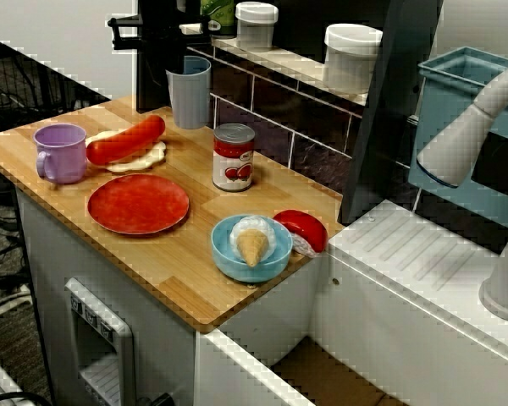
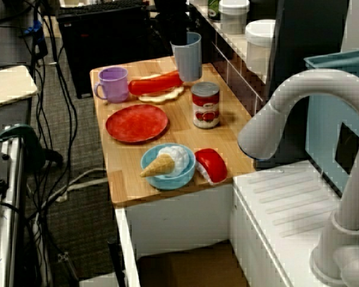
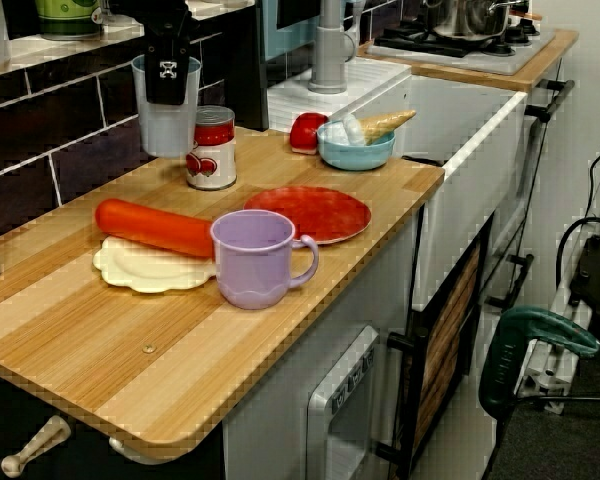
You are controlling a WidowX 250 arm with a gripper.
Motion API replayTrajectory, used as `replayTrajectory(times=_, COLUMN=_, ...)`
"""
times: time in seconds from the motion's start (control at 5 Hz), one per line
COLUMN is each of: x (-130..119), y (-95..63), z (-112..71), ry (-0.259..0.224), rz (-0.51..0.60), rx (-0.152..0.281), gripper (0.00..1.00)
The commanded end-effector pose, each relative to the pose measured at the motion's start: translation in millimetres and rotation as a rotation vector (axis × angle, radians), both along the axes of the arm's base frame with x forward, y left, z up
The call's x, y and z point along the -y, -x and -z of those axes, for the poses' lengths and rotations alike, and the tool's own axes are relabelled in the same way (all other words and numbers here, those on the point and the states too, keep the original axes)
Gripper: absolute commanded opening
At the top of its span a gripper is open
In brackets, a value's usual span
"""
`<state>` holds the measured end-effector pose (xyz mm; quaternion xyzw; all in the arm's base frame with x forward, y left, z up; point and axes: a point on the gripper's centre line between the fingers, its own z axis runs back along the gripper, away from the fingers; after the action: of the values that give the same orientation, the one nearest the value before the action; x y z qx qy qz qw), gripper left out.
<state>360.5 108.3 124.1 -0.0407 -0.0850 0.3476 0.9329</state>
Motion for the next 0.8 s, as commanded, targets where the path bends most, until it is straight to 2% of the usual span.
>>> replayTrajectory(times=0.0, x=-9.5, y=7.5, z=6.3, ry=-0.052, rz=-0.005, rx=0.019, gripper=0.0)
replayTrajectory(times=0.6, x=2.6, y=10.0, z=18.8, ry=-0.061, rz=-0.006, rx=-0.001, gripper=0.0)
